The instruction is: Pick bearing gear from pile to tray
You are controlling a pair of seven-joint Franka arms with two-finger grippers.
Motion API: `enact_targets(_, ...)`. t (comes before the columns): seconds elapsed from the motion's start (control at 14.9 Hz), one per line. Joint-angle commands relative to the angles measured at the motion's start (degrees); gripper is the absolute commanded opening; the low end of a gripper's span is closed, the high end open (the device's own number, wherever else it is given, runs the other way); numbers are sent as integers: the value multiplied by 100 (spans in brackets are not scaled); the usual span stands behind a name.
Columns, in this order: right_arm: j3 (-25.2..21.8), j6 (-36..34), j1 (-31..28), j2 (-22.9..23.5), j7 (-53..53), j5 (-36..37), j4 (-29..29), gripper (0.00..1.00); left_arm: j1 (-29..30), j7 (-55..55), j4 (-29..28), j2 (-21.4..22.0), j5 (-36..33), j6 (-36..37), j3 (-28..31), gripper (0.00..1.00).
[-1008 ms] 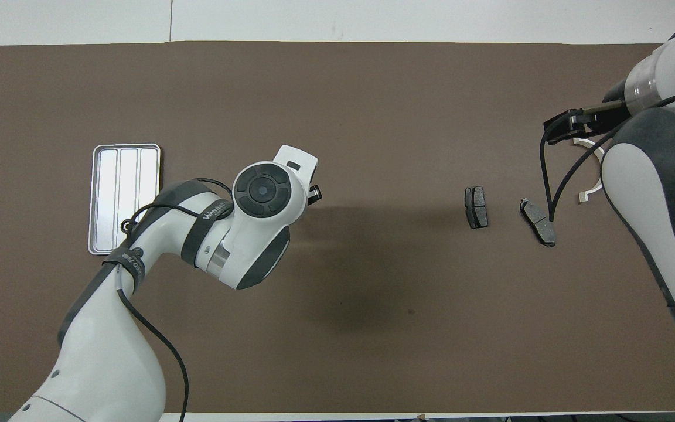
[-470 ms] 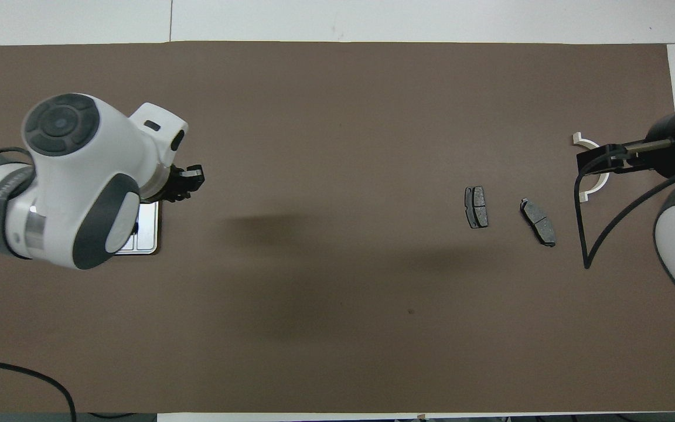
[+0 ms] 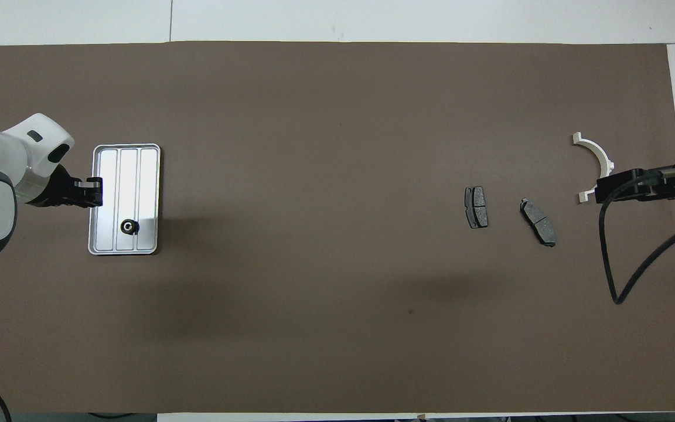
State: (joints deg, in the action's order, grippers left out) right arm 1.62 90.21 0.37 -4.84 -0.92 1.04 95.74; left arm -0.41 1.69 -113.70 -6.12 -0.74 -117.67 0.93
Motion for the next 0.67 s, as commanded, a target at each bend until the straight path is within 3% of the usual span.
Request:
enact_targets(0.0, 13, -92, -73, -96, 136, -139, 86, 100, 32, -160, -678, 42, 83, -956, -76, 0)
enact_targets(0.6, 57, -39, -99, -17, 118, -139, 103, 100, 50, -195, -794, -750, 83, -2154, -76, 0)
